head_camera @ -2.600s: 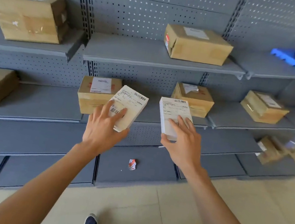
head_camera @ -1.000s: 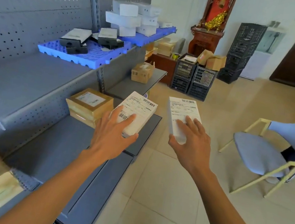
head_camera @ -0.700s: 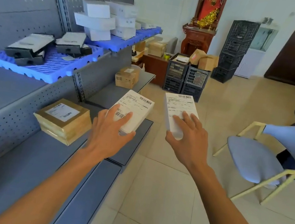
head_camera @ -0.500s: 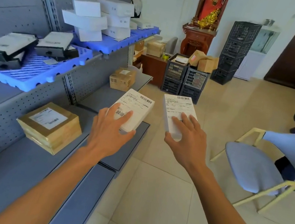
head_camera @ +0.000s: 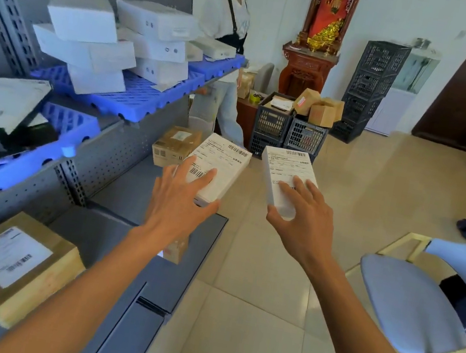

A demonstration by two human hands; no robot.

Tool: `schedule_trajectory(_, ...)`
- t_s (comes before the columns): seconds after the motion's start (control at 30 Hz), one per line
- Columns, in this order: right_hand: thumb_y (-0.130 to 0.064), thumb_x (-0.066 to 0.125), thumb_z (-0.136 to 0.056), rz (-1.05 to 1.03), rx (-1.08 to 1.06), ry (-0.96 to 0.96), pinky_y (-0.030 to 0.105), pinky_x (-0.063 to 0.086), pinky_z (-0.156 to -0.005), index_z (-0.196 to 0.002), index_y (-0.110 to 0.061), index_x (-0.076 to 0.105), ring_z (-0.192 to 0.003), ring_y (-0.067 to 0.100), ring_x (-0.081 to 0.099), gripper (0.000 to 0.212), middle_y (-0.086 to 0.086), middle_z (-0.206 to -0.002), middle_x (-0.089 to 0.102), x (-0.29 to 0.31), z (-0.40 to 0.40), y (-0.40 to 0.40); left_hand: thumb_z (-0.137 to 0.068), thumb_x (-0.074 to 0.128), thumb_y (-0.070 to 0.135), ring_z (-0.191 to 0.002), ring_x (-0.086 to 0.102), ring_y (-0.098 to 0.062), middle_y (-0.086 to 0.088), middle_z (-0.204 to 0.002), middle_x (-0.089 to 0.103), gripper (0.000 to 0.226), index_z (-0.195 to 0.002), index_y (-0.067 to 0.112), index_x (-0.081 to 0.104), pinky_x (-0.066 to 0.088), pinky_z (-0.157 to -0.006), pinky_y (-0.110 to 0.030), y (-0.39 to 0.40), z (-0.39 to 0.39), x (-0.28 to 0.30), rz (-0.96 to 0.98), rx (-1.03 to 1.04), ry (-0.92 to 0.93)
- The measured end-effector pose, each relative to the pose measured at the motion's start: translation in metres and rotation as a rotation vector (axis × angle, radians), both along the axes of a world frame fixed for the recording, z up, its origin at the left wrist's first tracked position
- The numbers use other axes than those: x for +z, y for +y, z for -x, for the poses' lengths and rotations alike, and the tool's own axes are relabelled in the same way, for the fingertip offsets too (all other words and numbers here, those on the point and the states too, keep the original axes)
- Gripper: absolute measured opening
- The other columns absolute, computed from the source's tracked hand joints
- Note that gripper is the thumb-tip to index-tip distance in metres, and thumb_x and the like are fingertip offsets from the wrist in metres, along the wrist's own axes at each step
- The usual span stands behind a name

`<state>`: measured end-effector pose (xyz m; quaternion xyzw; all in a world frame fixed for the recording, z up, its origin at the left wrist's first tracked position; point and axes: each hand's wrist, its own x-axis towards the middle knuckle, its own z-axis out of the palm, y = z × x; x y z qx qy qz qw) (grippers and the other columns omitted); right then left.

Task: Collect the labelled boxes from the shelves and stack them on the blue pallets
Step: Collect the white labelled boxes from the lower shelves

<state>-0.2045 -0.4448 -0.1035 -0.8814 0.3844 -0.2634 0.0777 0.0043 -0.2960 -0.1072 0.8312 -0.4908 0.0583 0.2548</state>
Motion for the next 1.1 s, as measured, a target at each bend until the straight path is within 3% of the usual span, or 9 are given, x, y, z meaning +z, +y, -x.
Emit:
schedule_trajectory(0.37, -0.042, 0.070, -0.086, 0.047, 0.081, -0.110, 0.052, 0.041, -0.108, -0.137, -0.023, 0.060, -0.142, 0.030, 0.039, 0.056, 0.005, -0.151, 0.049, 0.019, -0.075, -0.135, -0.087, 0.058, 0.066, -0.138, 0.026, -0.026, 0.002, -0.160, 0.025, 0.070, -0.149, 0.037, 0.043, 0.033, -0.111, -0.046, -0.122, -0.068, 0.027, 0.091, 0.053, -0.055)
schedule_trajectory(0.67, -0.045, 0.066, -0.089, 0.058, 0.298, -0.104, 0.052, 0.038, -0.110, -0.141, -0.025, 0.055, -0.144, 0.027, 0.035, 0.057, 0.004, -0.153, 0.045, 0.041, -0.139, -0.278, -0.089, 0.054, 0.066, -0.142, 0.025, -0.033, -0.003, -0.162, 0.025, 0.067, -0.149, 0.038, 0.043, 0.028, -0.114, -0.051, -0.236, -0.097, 0.054, 0.087, 0.258, -0.090)
schedule_trajectory(0.87, -0.039, 0.071, -0.086, 0.115, 0.440, -0.147, 0.052, 0.044, -0.105, -0.133, -0.017, 0.063, -0.137, 0.033, 0.045, 0.052, 0.010, -0.145, 0.055, 0.061, -0.189, -0.346, -0.091, 0.048, 0.067, -0.142, 0.024, -0.033, -0.003, -0.163, 0.023, 0.067, -0.151, 0.039, 0.039, 0.028, -0.115, -0.052, -0.286, -0.117, 0.073, 0.108, 0.393, -0.131)
schedule_trajectory(1.1, -0.044, 0.065, -0.089, 0.022, 0.559, -0.111, 0.049, 0.032, -0.117, -0.142, -0.025, 0.055, -0.147, 0.023, 0.030, 0.057, 0.001, -0.155, 0.043, 0.087, -0.258, -0.403, -0.092, 0.044, 0.069, -0.142, 0.024, -0.036, -0.005, -0.162, 0.024, 0.067, -0.151, 0.037, 0.039, 0.030, -0.113, -0.055, -0.330, -0.160, 0.091, 0.169, 0.533, -0.151)
